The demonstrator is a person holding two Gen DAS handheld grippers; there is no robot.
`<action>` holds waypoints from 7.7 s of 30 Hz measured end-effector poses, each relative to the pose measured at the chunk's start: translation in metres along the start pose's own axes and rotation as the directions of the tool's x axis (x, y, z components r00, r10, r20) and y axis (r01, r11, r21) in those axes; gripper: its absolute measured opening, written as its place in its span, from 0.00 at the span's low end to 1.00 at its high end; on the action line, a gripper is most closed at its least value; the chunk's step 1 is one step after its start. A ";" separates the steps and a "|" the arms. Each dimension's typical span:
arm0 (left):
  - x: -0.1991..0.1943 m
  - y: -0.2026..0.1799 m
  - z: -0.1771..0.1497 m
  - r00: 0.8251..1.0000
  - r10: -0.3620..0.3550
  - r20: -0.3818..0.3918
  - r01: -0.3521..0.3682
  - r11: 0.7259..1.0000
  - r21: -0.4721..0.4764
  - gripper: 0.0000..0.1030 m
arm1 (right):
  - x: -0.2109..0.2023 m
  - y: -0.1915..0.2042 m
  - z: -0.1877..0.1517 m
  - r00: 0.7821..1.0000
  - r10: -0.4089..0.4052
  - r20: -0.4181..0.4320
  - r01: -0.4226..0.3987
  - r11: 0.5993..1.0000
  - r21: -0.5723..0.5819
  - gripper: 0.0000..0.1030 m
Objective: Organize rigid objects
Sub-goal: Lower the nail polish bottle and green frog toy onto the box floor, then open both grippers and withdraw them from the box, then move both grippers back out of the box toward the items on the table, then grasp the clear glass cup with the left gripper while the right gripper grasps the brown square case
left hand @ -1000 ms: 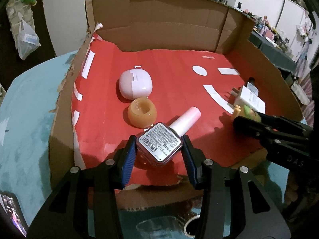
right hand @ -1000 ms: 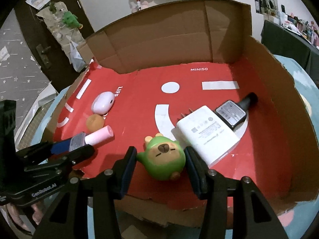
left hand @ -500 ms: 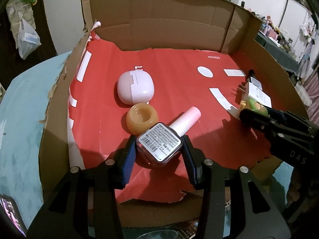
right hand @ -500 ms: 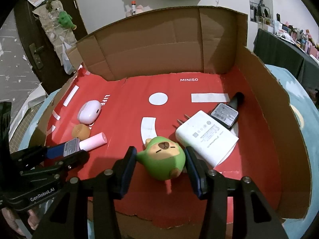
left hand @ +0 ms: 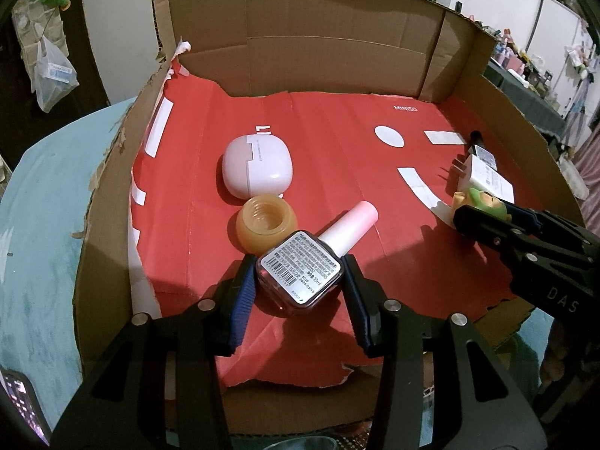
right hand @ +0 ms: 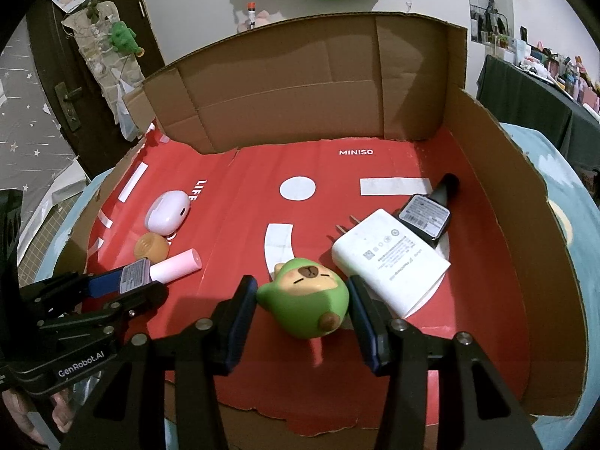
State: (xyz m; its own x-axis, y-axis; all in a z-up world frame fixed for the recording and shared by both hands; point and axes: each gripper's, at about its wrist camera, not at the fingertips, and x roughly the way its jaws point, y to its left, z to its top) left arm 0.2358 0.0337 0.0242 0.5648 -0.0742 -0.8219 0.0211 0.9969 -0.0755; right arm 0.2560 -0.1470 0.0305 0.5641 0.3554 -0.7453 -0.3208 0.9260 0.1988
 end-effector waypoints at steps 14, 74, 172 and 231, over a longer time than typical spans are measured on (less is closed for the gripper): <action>0.000 0.000 0.000 1.000 -0.001 0.000 0.001 1.000 -0.002 0.41 | 0.000 0.000 -0.001 1.000 0.003 0.001 -0.003 1.000 0.004 0.50; -0.059 -0.021 -0.022 0.990 0.082 0.115 -0.088 0.995 0.048 0.93 | -0.059 0.006 -0.025 0.997 0.053 0.062 -0.054 0.998 0.018 0.85; -0.076 0.001 -0.108 0.998 0.013 0.055 -0.009 0.998 -0.059 0.84 | -0.078 0.022 -0.107 0.998 0.047 0.032 -0.046 0.998 -0.031 0.96; -0.060 0.020 -0.103 0.987 0.156 0.046 -0.146 0.974 -0.172 0.50 | -0.047 0.042 -0.101 1.000 -0.011 -0.005 0.010 0.990 -0.140 0.66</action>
State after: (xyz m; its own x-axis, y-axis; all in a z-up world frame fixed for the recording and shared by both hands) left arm 0.1178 0.0556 0.0139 0.5988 0.0833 -0.7965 -0.2033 0.9778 -0.0506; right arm 0.1392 -0.1380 0.0099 0.5639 0.3450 -0.7503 -0.4188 0.9025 0.1002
